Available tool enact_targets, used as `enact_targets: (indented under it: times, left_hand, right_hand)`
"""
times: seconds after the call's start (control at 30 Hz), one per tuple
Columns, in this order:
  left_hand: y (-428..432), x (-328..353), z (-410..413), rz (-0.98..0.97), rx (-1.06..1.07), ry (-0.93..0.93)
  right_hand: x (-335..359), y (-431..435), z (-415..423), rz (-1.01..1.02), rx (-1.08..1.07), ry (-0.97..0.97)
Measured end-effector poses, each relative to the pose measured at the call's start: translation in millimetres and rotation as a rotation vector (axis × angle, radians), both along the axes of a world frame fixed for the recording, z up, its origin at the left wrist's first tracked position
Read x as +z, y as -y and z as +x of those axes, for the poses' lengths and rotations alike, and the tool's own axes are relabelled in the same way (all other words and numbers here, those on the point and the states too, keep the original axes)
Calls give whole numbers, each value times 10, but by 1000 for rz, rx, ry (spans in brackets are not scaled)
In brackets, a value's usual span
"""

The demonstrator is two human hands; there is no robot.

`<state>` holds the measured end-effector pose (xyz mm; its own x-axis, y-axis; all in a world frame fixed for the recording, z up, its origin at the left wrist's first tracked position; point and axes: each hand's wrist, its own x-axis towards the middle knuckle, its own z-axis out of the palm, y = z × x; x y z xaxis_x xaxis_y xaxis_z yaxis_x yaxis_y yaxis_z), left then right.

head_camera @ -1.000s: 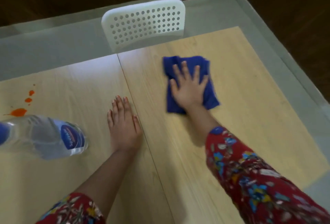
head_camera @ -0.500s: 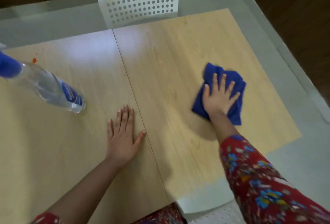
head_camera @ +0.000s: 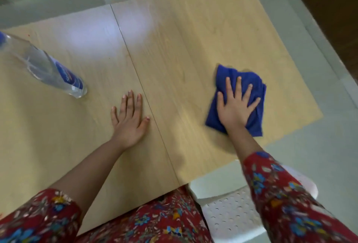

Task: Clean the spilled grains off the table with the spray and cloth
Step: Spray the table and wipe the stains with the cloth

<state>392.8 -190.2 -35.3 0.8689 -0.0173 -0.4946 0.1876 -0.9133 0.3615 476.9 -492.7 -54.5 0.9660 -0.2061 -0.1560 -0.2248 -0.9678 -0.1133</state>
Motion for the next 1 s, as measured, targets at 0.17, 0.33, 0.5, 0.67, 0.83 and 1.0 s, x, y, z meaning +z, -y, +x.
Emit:
enact_targets:
  times: [0.17,0.33,0.5,0.67,0.83,1.0]
  left_hand:
    - [-37,18,-15,-65,11,4]
    - [-39,53,14,-57,-16,-30]
    - [15,30,14,16,-34,-52]
    - [-7,27,14,-4,-42,-37]
    - [-20,38,2,-8,-39,-18]
    - [13,5,-7,34,12,-10]
  right_hand:
    - [-1,-1094,-647,19,585,34]
    - [-31,-218,-1145,55,404,53]
    - [-18,608,-79,23,-193,-55]
    - [-3,137,1272,53,-210,-52]
    - [41,-917,1623,47,236,-32]
    - [14,-1288,570,69,694,34]
